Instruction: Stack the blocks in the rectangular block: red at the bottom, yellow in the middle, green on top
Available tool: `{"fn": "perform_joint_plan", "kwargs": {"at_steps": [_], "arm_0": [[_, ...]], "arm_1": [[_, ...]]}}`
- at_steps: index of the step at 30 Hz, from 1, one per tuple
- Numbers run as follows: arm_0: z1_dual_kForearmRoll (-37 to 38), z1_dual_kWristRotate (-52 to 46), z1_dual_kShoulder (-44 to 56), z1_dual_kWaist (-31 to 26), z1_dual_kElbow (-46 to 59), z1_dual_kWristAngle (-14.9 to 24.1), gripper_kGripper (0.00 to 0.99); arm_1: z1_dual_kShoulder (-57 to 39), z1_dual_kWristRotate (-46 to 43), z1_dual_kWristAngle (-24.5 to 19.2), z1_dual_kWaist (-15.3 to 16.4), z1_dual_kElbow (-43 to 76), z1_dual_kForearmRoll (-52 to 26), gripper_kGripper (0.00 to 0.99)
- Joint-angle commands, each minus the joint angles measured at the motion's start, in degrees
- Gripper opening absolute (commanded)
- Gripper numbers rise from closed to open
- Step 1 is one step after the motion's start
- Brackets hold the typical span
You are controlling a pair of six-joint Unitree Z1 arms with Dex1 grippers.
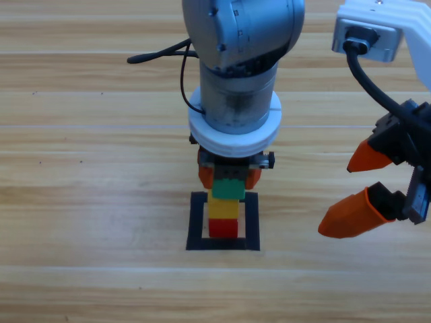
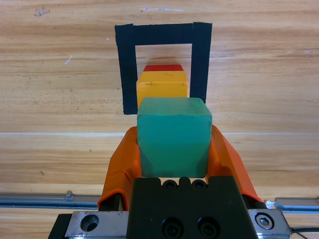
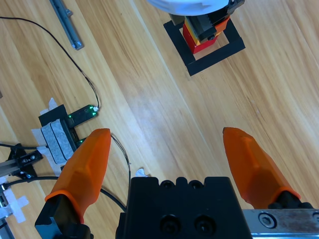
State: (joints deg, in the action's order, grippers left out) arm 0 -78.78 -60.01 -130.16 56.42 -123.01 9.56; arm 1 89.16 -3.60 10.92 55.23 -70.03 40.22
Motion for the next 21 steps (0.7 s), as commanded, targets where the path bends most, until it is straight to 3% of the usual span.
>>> {"fn": "perform_joint_plan", "kwargs": {"at_steps": [1, 21], "arm_0": [[0.8, -0.7, -2.7, -0.5, 0.7, -0.7, 0.0], [1.1, -3.3, -1.1, -1.8, 2.1, -0.3, 0.0]], "arm_1": [[0.0, -0.6, 1.3, -1.5, 1.8, -0.8, 0.99], [0.0, -0.8, 1.7, -1.5, 1.7, -0.8, 0.99]]}}
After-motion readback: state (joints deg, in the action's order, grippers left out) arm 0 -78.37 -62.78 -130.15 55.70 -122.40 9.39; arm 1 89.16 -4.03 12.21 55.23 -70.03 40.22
